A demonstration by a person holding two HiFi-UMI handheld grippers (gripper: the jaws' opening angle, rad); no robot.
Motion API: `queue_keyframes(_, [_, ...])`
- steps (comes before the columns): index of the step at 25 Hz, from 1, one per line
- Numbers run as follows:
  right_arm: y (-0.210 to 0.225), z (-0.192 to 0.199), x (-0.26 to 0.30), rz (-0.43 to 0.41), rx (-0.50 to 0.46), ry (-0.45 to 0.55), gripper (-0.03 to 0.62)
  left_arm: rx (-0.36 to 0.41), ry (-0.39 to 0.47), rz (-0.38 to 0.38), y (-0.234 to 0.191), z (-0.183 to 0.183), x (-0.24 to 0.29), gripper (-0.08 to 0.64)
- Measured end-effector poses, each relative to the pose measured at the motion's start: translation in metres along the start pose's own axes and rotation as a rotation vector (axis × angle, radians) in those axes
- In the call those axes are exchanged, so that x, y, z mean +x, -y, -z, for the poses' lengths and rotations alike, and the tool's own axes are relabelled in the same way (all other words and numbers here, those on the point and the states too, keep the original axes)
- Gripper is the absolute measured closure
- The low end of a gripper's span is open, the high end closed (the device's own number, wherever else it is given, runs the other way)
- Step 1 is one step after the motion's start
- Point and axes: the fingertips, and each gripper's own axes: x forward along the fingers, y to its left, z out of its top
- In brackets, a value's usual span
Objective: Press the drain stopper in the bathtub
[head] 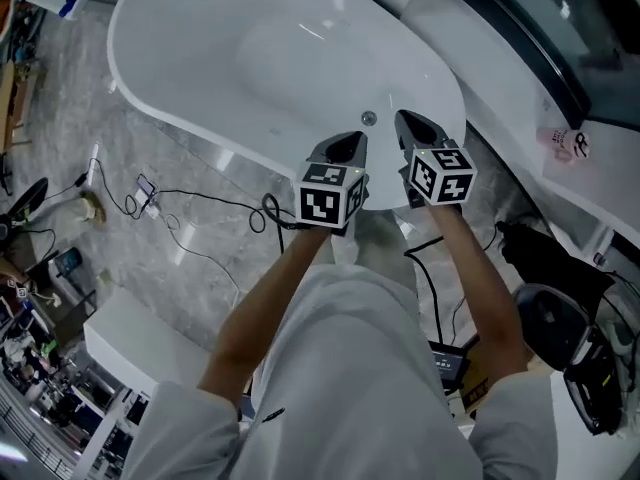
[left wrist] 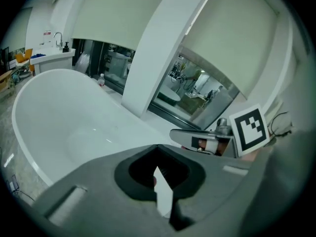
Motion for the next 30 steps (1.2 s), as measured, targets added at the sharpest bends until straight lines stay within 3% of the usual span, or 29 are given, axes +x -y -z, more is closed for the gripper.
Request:
queue_keyframes(12, [-0.039,-0.052,-0.075,-0.036,-0.050,0.088,0.598,0.108,0.087,0.034,0.040,-0.042,-0.063,0.561])
queue_keyframes(21, [-0.127,-0.101,-0.135,-0.113,-0.089,0.231,0.598,0.144,0.181,0.131,0.067,-0.067,-0.129,0.563])
queue_keyframes(26, [-0.164,-0.113,-0.160,-0.152,-0.081,0.270,0.598,0.182,0.271,0.146,0.083,-0.090,-0.165,0.561])
queue_keyframes(30, [-0.177,-0.112,-0.174,-0.129,-0.023,0.306,0.598,0.245,0.308,0.140,0.097,-0.093,-0.181,0.561])
